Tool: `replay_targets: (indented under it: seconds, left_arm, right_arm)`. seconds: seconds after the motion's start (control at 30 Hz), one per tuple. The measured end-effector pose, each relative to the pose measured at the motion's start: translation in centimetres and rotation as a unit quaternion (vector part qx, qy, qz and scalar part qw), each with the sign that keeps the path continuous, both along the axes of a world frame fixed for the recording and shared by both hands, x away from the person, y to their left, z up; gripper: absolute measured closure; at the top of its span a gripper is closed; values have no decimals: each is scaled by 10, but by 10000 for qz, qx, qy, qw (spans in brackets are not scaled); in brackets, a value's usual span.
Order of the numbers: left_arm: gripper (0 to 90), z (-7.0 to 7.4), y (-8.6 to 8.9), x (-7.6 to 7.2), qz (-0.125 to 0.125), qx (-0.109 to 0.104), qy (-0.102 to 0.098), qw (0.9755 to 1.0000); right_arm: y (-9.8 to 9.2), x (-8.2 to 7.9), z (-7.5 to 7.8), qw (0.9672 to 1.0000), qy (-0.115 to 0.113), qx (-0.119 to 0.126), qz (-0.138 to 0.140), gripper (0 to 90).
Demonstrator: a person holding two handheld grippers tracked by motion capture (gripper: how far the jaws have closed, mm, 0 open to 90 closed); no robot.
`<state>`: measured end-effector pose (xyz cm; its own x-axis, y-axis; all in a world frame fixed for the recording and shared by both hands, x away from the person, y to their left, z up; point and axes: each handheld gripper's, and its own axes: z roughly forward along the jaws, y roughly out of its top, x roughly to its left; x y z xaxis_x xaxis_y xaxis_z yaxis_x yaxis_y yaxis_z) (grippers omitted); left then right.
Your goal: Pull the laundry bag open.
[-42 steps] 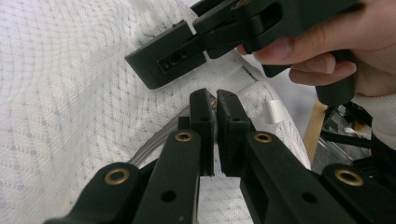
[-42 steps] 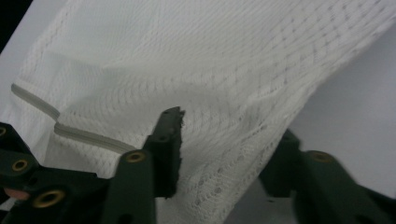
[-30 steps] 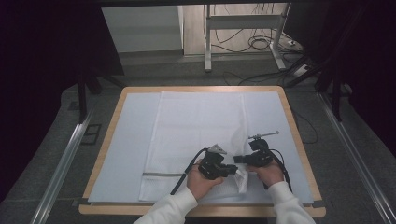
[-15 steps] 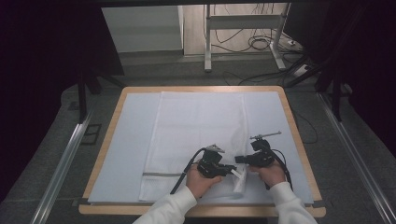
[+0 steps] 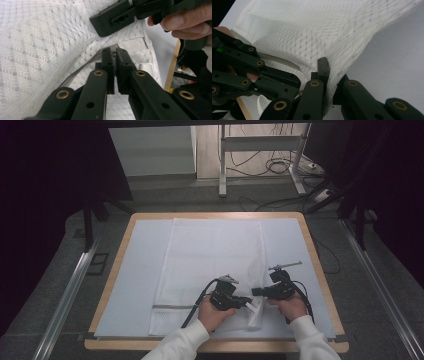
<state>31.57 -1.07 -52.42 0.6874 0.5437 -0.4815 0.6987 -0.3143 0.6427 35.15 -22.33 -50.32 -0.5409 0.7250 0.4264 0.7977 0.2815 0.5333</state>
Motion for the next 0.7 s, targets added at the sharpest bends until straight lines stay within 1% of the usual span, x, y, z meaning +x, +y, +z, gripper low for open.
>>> replay_targets:
  seconds: [0.23, 0.3, 0.4, 0.6, 0.7]
  left_arm:
    - [869, 0, 3, 1, 7, 18, 34, 10000]
    - [869, -1, 3, 2, 18, 63, 5, 10000]
    - [868, -3, 5, 3, 20, 39, 60, 10000]
    - [869, -2, 8, 3, 43, 69, 59, 9999]
    - [868, -1, 11, 5, 46, 44, 70, 10000]
  right_arm:
    - [0, 0, 0, 10000, -16, -6, 19, 885]
    - [0, 0, -1, 10000, -14, -29, 8, 885]
    - [-1, 0, -1, 10000, 4, -16, -13, 885]
    - [0, 0, -1, 10000, -1, -7, -19, 885]
    - [0, 0, -2, 10000, 13, -19, -16, 886]
